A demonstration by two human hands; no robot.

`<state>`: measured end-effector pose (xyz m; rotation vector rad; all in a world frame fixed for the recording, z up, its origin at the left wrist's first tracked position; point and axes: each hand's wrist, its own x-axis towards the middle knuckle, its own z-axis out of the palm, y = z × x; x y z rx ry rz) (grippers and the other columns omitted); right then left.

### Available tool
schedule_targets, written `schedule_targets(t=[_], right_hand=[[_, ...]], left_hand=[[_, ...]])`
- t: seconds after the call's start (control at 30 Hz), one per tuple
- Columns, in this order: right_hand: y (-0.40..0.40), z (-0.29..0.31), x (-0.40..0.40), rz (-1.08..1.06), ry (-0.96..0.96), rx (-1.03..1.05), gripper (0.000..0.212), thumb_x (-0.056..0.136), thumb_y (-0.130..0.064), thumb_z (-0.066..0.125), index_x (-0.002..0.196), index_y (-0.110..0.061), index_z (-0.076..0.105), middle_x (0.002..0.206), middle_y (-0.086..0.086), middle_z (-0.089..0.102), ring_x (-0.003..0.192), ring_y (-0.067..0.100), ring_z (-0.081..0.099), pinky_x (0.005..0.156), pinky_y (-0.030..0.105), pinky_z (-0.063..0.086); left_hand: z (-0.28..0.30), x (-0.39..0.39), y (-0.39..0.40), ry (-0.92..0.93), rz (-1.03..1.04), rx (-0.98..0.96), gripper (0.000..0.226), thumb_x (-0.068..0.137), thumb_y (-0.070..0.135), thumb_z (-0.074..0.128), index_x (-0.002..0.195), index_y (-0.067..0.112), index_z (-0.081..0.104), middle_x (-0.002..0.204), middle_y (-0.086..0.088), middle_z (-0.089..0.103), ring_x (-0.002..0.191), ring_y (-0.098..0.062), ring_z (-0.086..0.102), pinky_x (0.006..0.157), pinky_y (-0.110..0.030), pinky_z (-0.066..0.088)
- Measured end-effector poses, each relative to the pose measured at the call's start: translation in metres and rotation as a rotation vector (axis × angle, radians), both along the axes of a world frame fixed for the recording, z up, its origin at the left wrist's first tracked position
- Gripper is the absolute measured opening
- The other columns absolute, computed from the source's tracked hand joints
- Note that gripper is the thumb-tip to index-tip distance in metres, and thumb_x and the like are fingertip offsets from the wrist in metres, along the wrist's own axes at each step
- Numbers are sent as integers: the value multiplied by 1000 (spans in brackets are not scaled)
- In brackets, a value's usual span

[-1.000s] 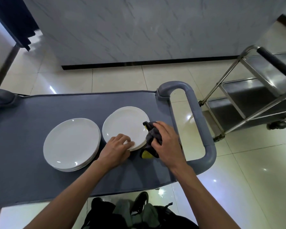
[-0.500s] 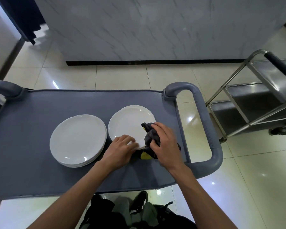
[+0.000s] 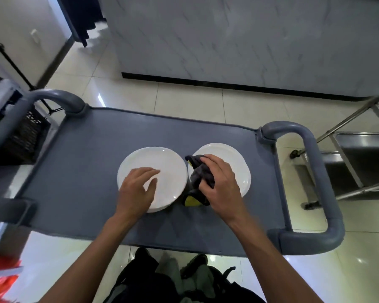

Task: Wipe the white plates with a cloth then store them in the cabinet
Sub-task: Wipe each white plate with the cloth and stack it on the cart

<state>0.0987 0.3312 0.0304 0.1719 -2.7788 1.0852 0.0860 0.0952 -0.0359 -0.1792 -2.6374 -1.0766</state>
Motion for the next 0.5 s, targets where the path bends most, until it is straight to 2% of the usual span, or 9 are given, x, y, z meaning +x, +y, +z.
schedule_targets(t=[0.17, 0.27, 0.4, 0.5], right_hand=[[-63, 8, -18, 147, -26, -8, 55, 82, -6, 67, 136, -12, 59, 141, -1, 53, 128, 19, 47, 110, 35, 37], [-102, 13, -31, 205, 9, -42, 55, 83, -5, 65, 137, -10, 57, 141, 1, 53, 128, 20, 48, 112, 33, 36], [-143, 8, -43, 192, 54, -102, 56, 87, -8, 62, 142, -12, 51, 143, 0, 50, 130, 14, 45, 111, 18, 31], [-157, -7, -41, 197, 31, -113, 57, 88, -8, 60, 144, -12, 49, 144, 0, 48, 132, 16, 44, 114, 23, 32]], left_hand=[[-14, -8, -68, -216, 259, 98, 22, 86, 9, 73, 108, 11, 75, 106, -6, 72, 90, -22, 65, 85, -33, 50], [-23, -11, -91, -350, 303, 166, 21, 86, 19, 76, 107, 14, 74, 102, -4, 70, 85, -20, 64, 84, -38, 54], [-32, -15, -100, -468, 284, 192, 26, 84, 27, 78, 106, 14, 74, 96, -3, 69, 85, -23, 64, 80, -35, 51], [-36, -14, -101, -504, 255, 222, 25, 80, 29, 75, 103, 19, 73, 92, -1, 69, 85, -24, 65, 78, -36, 52]])
